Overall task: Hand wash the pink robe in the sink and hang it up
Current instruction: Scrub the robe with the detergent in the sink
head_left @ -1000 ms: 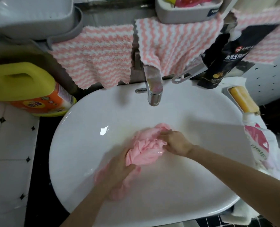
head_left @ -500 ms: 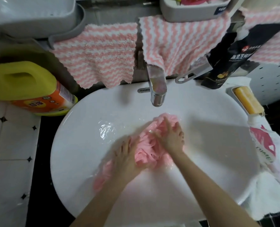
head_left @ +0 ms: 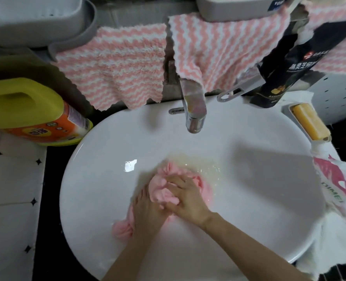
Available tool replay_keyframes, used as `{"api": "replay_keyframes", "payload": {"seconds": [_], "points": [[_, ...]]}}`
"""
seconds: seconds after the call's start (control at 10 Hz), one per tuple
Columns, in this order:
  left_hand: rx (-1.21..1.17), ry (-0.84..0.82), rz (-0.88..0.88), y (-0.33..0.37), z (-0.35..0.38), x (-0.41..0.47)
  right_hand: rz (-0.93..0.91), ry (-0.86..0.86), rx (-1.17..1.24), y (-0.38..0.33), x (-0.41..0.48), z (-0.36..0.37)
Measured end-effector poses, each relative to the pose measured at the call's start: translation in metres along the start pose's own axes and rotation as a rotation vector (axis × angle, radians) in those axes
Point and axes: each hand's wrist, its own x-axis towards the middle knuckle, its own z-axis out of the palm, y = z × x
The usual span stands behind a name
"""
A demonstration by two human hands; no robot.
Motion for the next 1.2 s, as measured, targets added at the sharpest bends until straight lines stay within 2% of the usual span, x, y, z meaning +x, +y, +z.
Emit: {"api": "replay_keyframes", "payload": {"seconds": [0.1, 0.2, 0.3, 0.4, 0.5, 0.6, 0.7, 0.8, 0.9, 1.0, 1.1, 1.2], "points": [[0.071, -0.239, -0.088, -0.004, 0.001, 0.006, 0.110, -0.093, -0.189, 0.003, 0.018, 0.020], [0.123, -0.056, -0.027, -0.001, 0.014, 0.010, 0.246, -0.110, -0.218, 0.006, 0.031, 0.024], [0.131, -0.076, 0.013, -0.012, 0.025, 0.009, 0.290, -0.004, -0.362, 0.021, 0.048, 0.023], [0.027, -0.062, 0.044, -0.017, 0.024, 0.004, 0.552, -0.042, -0.017, 0.015, 0.065, 0.004], [-0.236, -0.005, -0.003, -0.013, 0.017, 0.006, 0.400, -0.054, 0.170, 0.015, 0.046, -0.007], [-0.085, -0.010, 0.117, -0.017, 0.021, 0.009, 0.199, -0.083, -0.255, 0.012, 0.014, 0.010], [0.020, 0.057, 0.196, -0.019, 0.029, 0.010, 0.157, -0.020, -0.332, 0.023, 0.019, 0.029], [-0.004, 0.073, 0.116, -0.016, 0.027, 0.009, 0.201, -0.151, -0.385, 0.031, 0.052, 0.024], [-0.010, 0.043, 0.117, -0.015, 0.026, 0.009, 0.399, -0.069, -0.224, 0.023, 0.060, 0.016], [-0.086, 0.069, 0.128, -0.020, 0.028, 0.008, 0.396, 0.144, -0.151, 0.004, 0.031, 0.014], [-0.059, 0.091, 0.194, -0.021, 0.031, 0.009, 0.251, 0.083, -0.274, 0.002, 0.005, 0.028], [-0.033, 0.025, 0.097, -0.021, 0.032, 0.012, 0.348, -0.131, -0.299, 0.014, 0.040, 0.019]]}}
